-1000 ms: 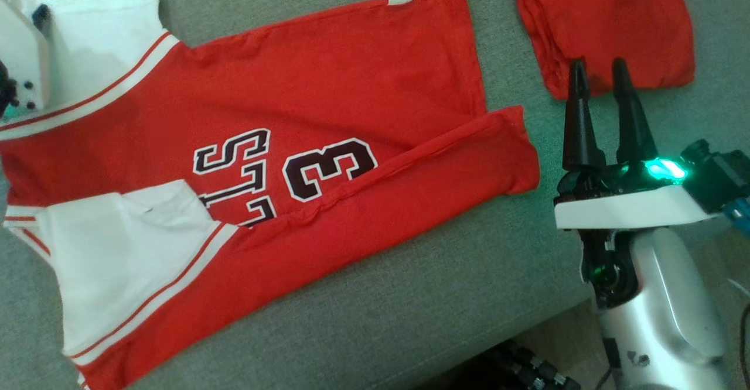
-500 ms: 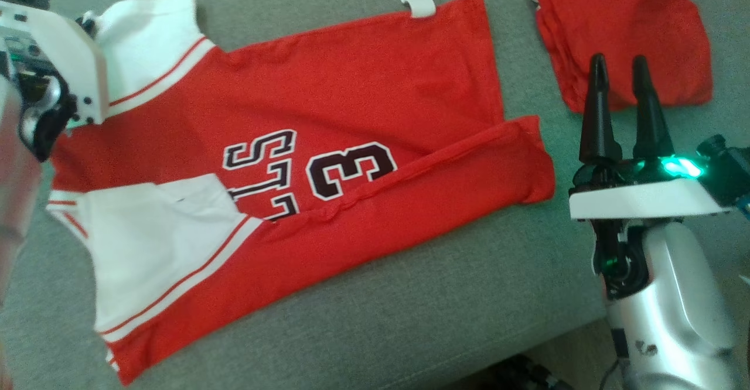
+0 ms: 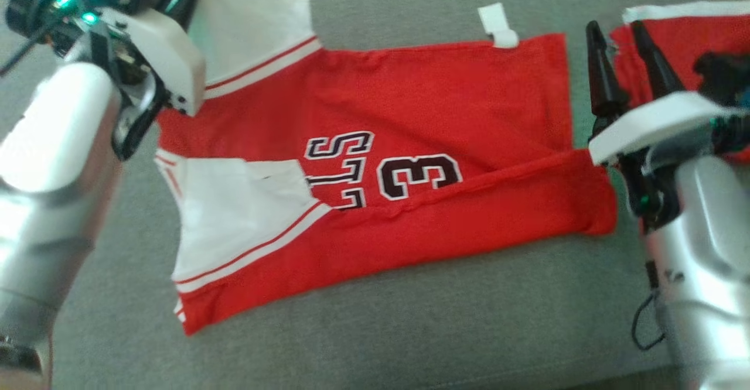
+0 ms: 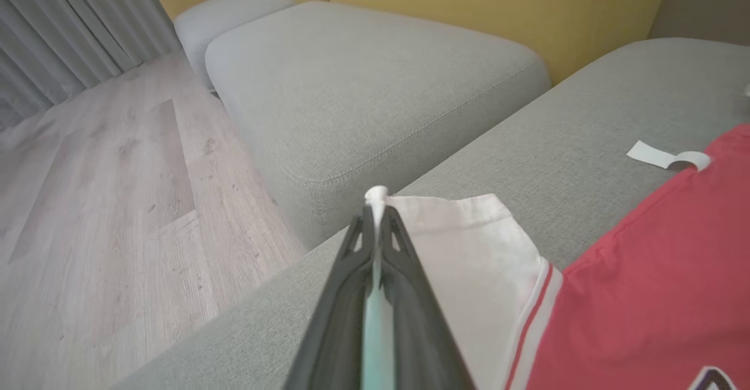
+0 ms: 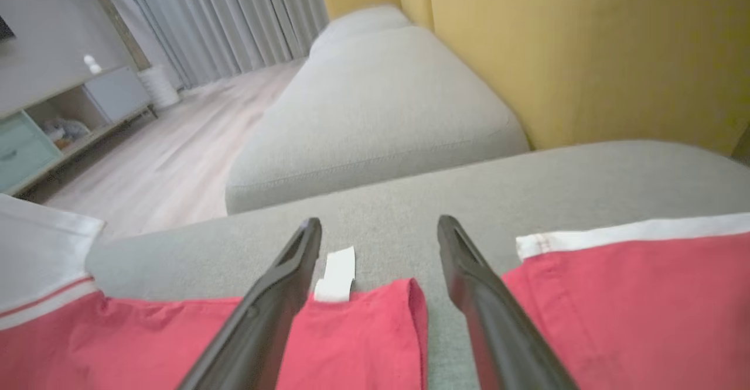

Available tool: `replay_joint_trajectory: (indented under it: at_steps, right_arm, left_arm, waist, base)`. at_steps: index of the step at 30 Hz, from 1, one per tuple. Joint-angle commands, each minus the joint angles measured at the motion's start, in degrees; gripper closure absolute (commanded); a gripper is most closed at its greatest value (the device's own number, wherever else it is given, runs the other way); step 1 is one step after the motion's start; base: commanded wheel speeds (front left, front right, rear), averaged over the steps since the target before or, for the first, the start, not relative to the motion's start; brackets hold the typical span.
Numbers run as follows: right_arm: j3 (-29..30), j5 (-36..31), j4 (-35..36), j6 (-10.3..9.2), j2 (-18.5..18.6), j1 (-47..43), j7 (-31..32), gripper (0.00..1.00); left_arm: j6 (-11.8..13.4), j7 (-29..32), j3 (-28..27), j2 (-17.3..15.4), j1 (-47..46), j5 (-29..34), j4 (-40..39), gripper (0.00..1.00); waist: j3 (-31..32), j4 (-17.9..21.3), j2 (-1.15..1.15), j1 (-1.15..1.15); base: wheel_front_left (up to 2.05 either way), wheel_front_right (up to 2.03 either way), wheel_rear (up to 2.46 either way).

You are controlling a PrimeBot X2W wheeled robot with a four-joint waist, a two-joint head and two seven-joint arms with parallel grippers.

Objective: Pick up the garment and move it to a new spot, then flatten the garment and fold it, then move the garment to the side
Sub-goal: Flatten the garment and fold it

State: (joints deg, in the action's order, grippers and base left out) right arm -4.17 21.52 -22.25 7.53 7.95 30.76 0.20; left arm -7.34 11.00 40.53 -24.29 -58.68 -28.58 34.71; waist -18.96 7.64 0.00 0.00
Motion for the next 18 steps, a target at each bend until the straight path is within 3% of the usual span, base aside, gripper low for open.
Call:
replay_joint_trajectory:
  at_steps: [1,8,18]
  right_arm:
    - [-0.78,-0.16,-0.53,-0.04,1.09,3.47,3.25,0.00]
    - [-1.56,-3.13,-11.66,-0.04,5.58,10.04,10.72,0.00]
    - [-4.90,-5.32,-23.05,-0.04,8.44,15.19,11.45,0.00]
  left_arm:
    - [0.92,-0.43,-1.86,-2.82,-0.27,0.25,-4.14,1.00]
    - [3.20,0.47,-0.63,-4.52,5.34,0.44,-16.77,1.00]
    - [4.99,2.01,0.49,-5.21,8.98,0.00,-25.82,1.00]
  waist:
    - [0.07,-2.17,0.00,0.00]
    - [-1.23,-5.70,0.00,0.00]
    - [-2.62,-7.43,0.00,0.00]
  base:
    - [0.00,0.00,0.00]
    - [0.00,0.00,0.00]
    - [0.00,0.00,0.00]
